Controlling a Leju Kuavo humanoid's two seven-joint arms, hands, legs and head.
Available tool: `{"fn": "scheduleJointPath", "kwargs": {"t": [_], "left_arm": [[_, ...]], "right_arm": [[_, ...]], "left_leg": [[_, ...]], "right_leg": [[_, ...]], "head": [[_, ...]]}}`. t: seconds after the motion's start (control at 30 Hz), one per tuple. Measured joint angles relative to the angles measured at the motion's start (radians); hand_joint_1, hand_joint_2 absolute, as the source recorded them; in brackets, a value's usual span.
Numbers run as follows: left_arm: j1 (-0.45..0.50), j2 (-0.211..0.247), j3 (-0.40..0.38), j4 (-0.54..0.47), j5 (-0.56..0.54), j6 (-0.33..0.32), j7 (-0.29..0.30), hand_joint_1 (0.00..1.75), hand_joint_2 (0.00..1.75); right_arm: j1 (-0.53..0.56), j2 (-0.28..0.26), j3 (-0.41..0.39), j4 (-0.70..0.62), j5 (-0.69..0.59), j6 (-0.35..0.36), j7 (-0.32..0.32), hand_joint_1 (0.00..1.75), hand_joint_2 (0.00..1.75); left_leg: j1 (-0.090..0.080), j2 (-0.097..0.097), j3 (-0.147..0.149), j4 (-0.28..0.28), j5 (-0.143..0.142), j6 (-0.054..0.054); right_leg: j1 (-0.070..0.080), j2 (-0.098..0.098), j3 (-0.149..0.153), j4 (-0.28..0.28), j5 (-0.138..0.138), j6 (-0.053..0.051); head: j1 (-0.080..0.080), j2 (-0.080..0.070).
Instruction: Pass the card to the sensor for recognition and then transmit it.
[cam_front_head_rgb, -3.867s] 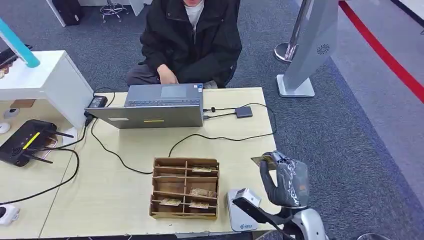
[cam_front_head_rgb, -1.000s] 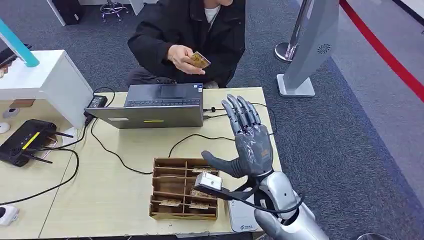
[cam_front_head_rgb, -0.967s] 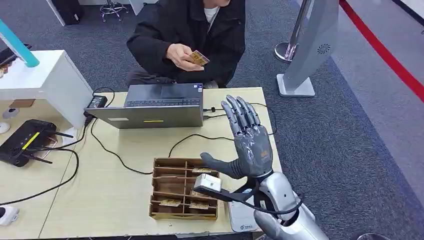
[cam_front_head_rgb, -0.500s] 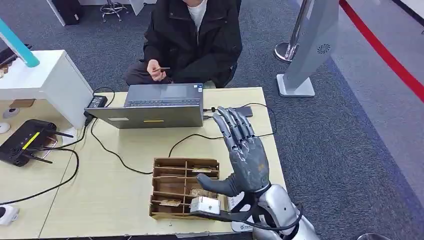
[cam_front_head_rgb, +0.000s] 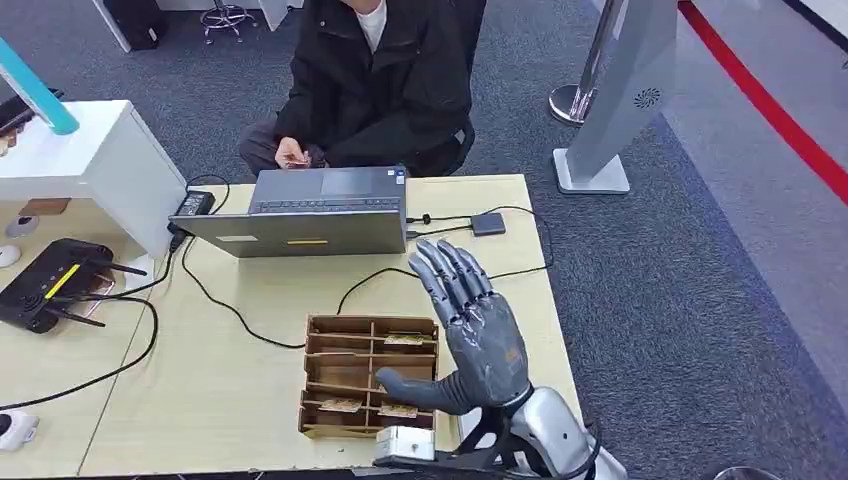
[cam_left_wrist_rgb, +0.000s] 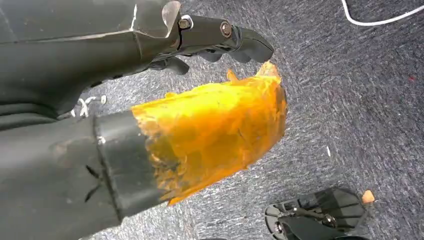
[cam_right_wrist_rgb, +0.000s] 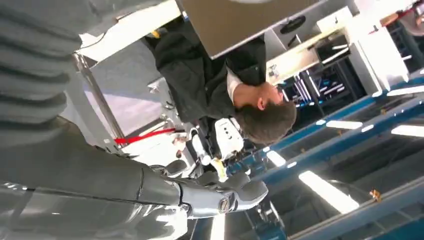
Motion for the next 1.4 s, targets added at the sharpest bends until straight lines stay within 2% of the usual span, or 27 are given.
{"fn": "scheduleJointPath", "kwargs": {"t": [0.6, 1.4], "left_arm": [[0.000, 0.000, 0.000, 0.000, -0.011, -0.001, 0.003, 0.00, 0.00], [-0.003, 0.000, 0.000, 0.000, -0.029, -0.008, 0.009, 0.00, 0.00]], "right_arm": [[-0.011, -0.018, 0.040, 0.058, 0.112, 0.069, 0.061, 0.00, 1.75], [-0.048, -0.023, 0.079, 0.182, 0.102, 0.138, 0.076, 0.00, 1.75]], "left_leg": [[0.000, 0.000, 0.000, 0.000, 0.000, 0.000], [0.000, 0.000, 0.000, 0.000, 0.000, 0.000]], "right_leg": [[0.000, 0.000, 0.000, 0.000, 0.000, 0.000], [0.000, 0.000, 0.000, 0.000, 0.000, 0.000]], "head": [[0.000, 0.000], [0.000, 0.000]]}}
